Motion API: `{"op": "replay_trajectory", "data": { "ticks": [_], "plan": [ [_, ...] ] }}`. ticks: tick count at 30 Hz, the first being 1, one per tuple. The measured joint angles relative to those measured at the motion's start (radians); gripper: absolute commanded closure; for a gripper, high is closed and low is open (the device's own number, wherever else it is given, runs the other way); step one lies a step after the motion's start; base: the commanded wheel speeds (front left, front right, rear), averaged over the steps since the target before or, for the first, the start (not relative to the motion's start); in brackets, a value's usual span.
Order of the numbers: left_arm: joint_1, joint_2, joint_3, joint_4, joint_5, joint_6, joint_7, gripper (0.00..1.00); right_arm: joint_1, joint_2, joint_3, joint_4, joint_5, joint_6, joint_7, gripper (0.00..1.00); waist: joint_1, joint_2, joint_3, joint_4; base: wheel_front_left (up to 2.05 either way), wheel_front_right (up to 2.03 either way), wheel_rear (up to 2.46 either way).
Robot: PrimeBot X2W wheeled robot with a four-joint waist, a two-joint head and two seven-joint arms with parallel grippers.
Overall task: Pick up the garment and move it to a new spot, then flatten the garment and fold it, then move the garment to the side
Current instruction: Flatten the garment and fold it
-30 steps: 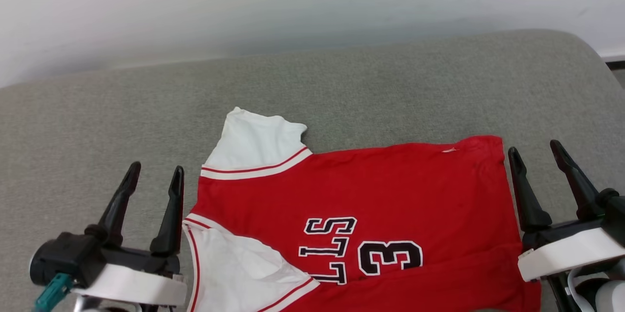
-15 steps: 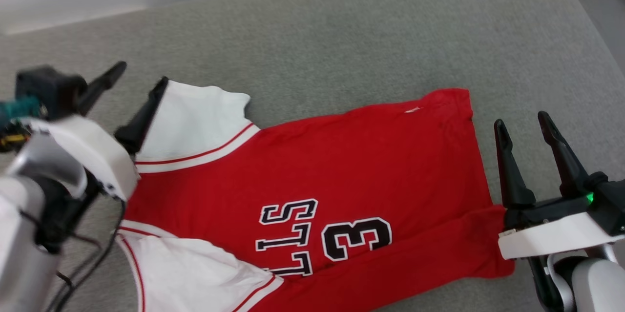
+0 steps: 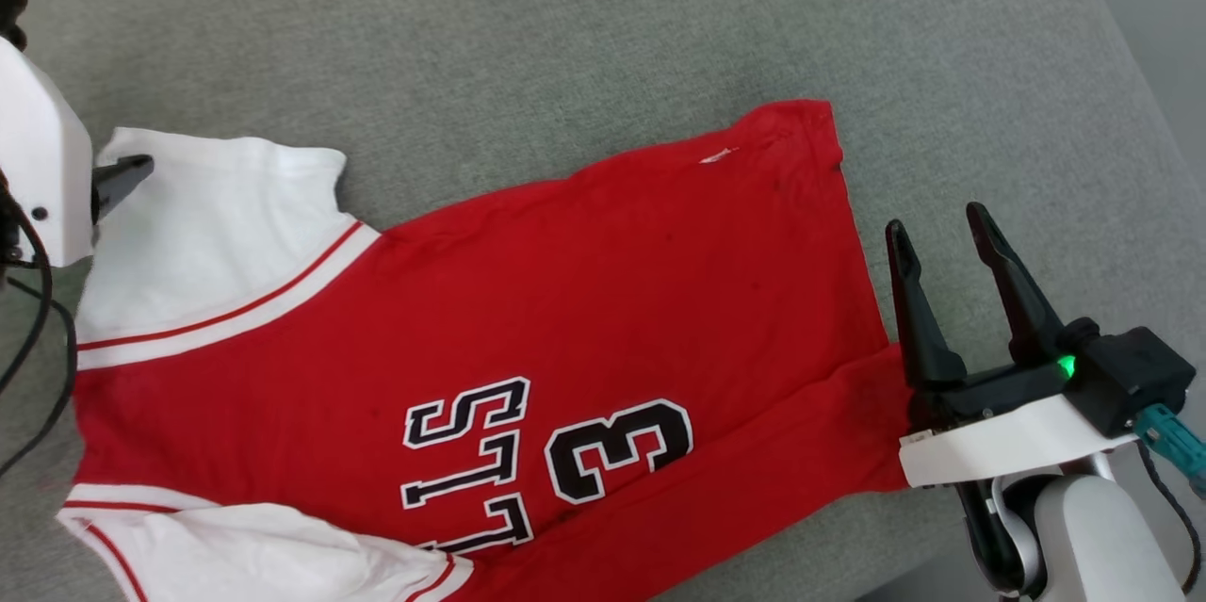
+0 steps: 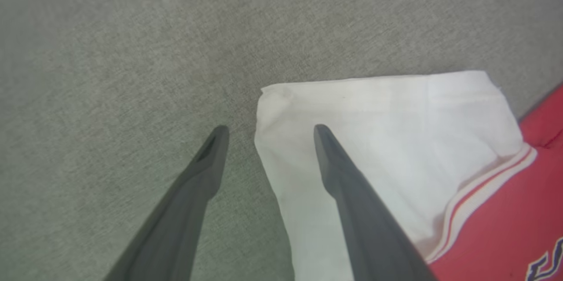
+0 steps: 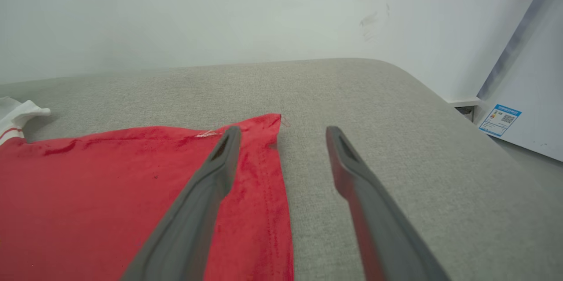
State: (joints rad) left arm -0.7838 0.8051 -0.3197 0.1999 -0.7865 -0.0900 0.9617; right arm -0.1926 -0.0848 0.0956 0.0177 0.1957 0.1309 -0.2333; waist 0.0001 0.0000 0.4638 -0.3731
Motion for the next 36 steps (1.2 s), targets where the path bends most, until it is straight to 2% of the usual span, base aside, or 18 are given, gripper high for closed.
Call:
{"op": "replay_trajectory", "data": {
  "ticks": [4,10,12,19,26,31,36],
  "plan": [
    [-0.034,0.017,-0.017,0.019,0.001,0.024,0.087,0.00,-0.014,0.010,0.007,0.023,0.000,0.000,-0.013,0.00,0.0000,0.0000,0.031,-0.025,0.00,0.00,0.00],
    [-0.052,0.032,-0.035,0.030,0.017,0.041,0.128,0.00,-0.028,0.019,0.015,0.046,0.000,0.000,-0.021,0.00,0.0000,0.0000,0.055,-0.043,0.00,0.00,0.00],
    [-0.052,0.034,-0.043,0.025,0.019,0.030,0.127,1.00,-0.029,0.020,0.015,0.051,-0.002,0.000,-0.023,0.00,0.0000,0.0000,0.056,-0.041,0.00,0.00,0.00],
    [-0.040,-0.008,-0.037,0.041,0.026,0.021,0.003,1.00,-0.035,0.015,0.010,0.060,-0.021,0.000,-0.025,0.00,0.0000,0.0000,0.037,-0.017,0.00,0.00,0.00],
    [-0.027,-0.046,-0.027,0.026,0.025,-0.007,-0.153,1.00,-0.035,-0.031,-0.003,0.045,-0.032,0.000,0.017,0.00,-0.0001,0.0000,-0.018,0.029,0.00,0.00,0.00],
    [0.008,-0.061,-0.035,-0.054,0.023,-0.024,-0.249,1.00,-0.035,-0.105,0.005,0.022,-0.038,0.000,0.130,0.00,-0.0001,0.0000,-0.060,0.080,0.00,0.00,0.00],
    [0.066,-0.067,-0.044,-0.188,0.006,-0.030,-0.316,1.00,-0.055,-0.213,0.028,-0.009,0.013,0.000,0.338,0.00,-0.0001,0.0000,-0.092,0.140,0.00,0.00,0.00]
  ]
}}
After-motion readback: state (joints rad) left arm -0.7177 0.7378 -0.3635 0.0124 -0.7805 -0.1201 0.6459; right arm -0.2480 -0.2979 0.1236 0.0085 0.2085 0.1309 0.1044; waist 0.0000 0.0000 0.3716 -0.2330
